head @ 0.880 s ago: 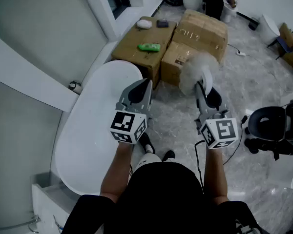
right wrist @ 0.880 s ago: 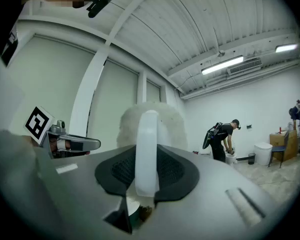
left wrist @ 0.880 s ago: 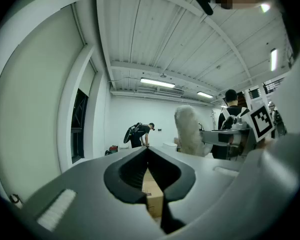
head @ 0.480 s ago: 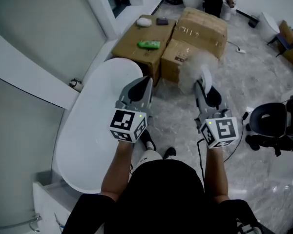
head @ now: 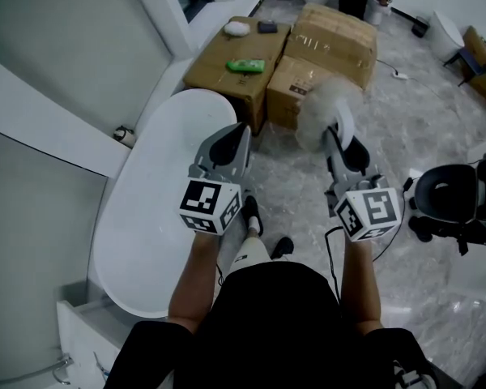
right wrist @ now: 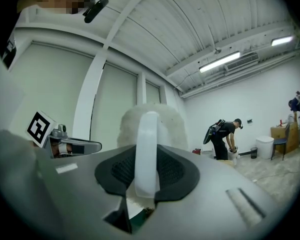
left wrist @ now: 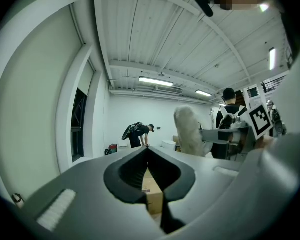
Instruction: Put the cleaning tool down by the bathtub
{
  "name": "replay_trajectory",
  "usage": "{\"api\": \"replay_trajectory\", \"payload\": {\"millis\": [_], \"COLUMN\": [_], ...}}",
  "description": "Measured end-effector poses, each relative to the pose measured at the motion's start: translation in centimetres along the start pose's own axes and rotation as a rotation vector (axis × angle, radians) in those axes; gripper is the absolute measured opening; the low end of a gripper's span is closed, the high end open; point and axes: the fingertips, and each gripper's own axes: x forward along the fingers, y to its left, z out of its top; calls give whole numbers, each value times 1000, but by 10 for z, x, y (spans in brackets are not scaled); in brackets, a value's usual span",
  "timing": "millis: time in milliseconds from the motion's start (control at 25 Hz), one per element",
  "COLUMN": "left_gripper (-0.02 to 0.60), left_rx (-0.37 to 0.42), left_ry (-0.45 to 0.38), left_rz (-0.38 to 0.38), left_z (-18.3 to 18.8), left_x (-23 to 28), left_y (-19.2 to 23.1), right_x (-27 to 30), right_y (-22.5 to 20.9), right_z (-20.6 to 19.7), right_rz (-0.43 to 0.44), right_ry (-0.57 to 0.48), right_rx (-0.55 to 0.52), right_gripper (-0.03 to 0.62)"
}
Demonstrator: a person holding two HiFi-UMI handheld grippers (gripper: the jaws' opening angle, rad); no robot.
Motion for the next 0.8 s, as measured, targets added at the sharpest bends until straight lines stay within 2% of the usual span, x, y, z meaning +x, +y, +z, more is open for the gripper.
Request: {"api": "replay_trajectory", "payload": {"millis": [400,800], "left_gripper": [-2,-2], "left_rx": [-22,-51], "left_ry": [2,-6], "left_rz": [-2,-12], "left_z": [-10,-4], "left_x": [21,76], "left_y": [30,88], "right_x": [32,112], "right_y": [-4,-21], "right_z": [-6,-2], "right_rz": [-8,-9], "right_ry": [19,31], "right_rx": [-18,-28], "right_gripper": [94,94]}}
